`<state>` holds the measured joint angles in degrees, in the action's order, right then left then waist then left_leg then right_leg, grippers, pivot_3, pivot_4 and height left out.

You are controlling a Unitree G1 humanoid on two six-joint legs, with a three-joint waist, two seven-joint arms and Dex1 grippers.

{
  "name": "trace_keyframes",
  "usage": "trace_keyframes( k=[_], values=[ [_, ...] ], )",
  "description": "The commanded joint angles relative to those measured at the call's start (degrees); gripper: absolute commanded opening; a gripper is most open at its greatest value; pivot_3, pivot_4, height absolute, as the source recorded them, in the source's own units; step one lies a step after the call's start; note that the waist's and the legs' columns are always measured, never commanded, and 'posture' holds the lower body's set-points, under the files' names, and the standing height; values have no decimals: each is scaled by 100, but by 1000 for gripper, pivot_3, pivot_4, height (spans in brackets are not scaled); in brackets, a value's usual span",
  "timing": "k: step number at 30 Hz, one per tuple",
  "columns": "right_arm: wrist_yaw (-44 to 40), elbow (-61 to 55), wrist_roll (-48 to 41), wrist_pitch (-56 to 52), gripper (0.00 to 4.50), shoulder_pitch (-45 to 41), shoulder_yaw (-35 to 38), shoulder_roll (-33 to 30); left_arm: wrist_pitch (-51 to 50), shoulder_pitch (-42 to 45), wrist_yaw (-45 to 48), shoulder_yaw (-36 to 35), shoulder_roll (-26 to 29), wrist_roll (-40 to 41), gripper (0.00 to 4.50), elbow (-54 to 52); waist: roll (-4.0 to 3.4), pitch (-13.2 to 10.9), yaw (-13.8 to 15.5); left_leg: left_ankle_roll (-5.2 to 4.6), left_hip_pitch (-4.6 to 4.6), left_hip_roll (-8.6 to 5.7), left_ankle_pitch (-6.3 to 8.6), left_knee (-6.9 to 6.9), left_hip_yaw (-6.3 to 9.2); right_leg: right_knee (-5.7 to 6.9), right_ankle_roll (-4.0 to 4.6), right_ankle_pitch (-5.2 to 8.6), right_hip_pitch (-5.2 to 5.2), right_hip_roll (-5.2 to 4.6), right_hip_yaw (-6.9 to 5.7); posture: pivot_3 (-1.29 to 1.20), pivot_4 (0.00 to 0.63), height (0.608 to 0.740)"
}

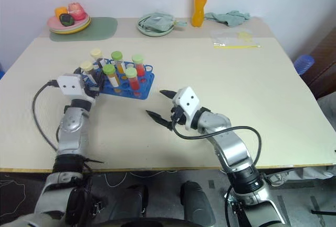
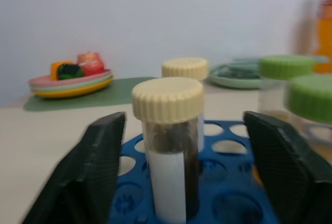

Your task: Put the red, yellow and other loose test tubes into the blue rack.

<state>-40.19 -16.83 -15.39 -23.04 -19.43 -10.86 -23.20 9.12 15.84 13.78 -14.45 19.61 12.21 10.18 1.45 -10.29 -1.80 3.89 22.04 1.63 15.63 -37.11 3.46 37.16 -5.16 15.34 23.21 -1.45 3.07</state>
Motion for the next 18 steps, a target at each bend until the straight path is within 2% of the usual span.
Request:
trace_keyframes(
  k=[1,5,7,12,18],
  values=[
    [-487,-375,-482,-227,4219,48,739,-668,-1087,-1027,910,-476,794,908,3679,-1541,-1,-1,-24,0,0,1,0,1,1,-1,1,1,-1,0,0,0,150,740],
    [-849,-89,-879,-441,4219,257,1515,-1366,-1923,-2263,1841,-965,1731,1509,3679,-2496,-3,-2,-12,0,-7,3,0,2,0,-6,15,8,-11,-1,-2,0,150,740],
    [-1005,110,-956,-472,4219,359,1786,-1653,-2118,-2602,2101,-1234,2007,1687,3679,-2663,-5,-3,13,0,-11,3,0,1,-4,-10,31,18,-15,-2,-1,0,150,740],
    [-1237,550,-942,-267,4219,439,2079,-1972,-2441,-2853,2232,-1561,2145,1868,3679,-2875,-9,-6,73,-1,-17,4,1,1,-17,-12,46,30,-15,-2,5,0,150,740],
    [-1140,539,-878,-216,4219,374,1931,-1823,-2433,-2838,2180,-1492,1974,1729,3679,-2818,-13,-8,61,-1,-18,8,1,3,-19,-10,44,30,-13,3,8,0,150,740]
  ],
)
